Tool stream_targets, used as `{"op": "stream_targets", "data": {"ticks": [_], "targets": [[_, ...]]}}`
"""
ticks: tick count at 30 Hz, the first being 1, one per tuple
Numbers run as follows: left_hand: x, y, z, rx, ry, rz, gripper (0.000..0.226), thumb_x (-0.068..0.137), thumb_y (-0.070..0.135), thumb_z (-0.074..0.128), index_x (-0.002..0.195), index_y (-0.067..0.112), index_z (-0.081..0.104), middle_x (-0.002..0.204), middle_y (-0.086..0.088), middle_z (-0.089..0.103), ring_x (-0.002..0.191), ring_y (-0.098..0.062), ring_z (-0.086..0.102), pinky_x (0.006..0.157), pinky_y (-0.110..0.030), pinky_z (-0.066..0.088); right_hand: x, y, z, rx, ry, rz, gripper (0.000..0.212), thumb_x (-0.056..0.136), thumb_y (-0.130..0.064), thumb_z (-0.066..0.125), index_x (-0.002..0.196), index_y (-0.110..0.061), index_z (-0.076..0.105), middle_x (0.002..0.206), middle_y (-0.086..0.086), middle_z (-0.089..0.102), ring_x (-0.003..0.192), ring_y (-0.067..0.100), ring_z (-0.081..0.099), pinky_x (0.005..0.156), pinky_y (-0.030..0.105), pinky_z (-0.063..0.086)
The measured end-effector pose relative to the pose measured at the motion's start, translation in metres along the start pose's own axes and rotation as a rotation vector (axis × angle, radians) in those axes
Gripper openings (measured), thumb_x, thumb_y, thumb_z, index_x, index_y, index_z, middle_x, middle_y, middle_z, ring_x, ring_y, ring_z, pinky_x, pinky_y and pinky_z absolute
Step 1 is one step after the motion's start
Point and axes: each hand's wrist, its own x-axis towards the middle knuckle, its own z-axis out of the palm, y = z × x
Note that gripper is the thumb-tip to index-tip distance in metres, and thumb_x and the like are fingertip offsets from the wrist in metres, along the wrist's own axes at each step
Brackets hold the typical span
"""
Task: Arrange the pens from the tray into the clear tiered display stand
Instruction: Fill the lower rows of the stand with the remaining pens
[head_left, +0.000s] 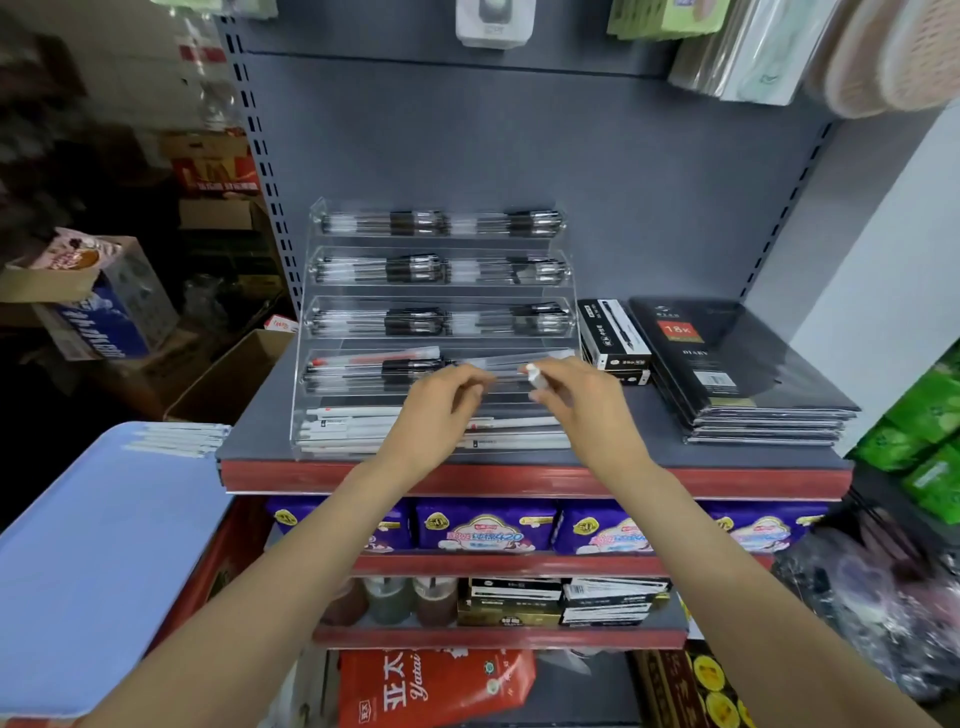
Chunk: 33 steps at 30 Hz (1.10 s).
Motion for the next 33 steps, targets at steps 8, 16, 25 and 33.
{"op": "stream_targets", "data": {"ticks": [8,16,25,33], "targets": [[-0.003,-0.010,0.000,0.016,0.001,-0.064,0.021,0.092,0.007,0.055,0.110,0.011,0.064,0.103,-0.005,0.065,0.088,-0.010,0.059,0.075,-0.003,0.041,0.015,0.005,0.028,-0.081,-0.276,0.121,0.035,0.086,-0.018,0.066,0.120,-0.012,0.061,0.112,0.009,0.065,0.103,0.022,0.060,0.092,0.033,0.047],[-0.002,-0.020,-0.002,0.318,-0.183,0.014,0.034,0.093,0.004,0.043,0.122,0.010,0.060,0.123,-0.005,0.056,0.112,-0.020,0.053,0.096,-0.023,0.037,-0.008,0.015,0.020,-0.179,-0.372,0.122,0.036,0.097,-0.032,0.047,0.124,-0.010,0.058,0.122,0.008,0.058,0.112,0.024,0.055,0.096,0.037,0.044],[-0.011,-0.021,-0.007,0.636,-0.416,0.181,0.047,0.096,0.044,0.041,0.135,0.019,0.048,0.133,0.004,0.042,0.119,-0.016,0.046,0.098,-0.029,0.035,-0.019,0.010,0.015,-0.374,-0.457,0.029,0.052,0.093,-0.046,0.046,0.134,-0.013,0.047,0.131,0.000,0.045,0.125,0.017,0.041,0.100,0.032,0.042],[-0.014,-0.019,-0.006,0.586,-0.387,0.170,0.044,0.097,0.037,0.043,0.136,0.019,0.046,0.130,0.002,0.046,0.117,-0.018,0.047,0.097,-0.029,0.036,-0.025,0.003,0.011,-0.381,-0.432,0.096,0.051,0.094,-0.046,0.045,0.135,-0.015,0.046,0.134,-0.002,0.043,0.124,0.015,0.044,0.096,0.033,0.044]]}}
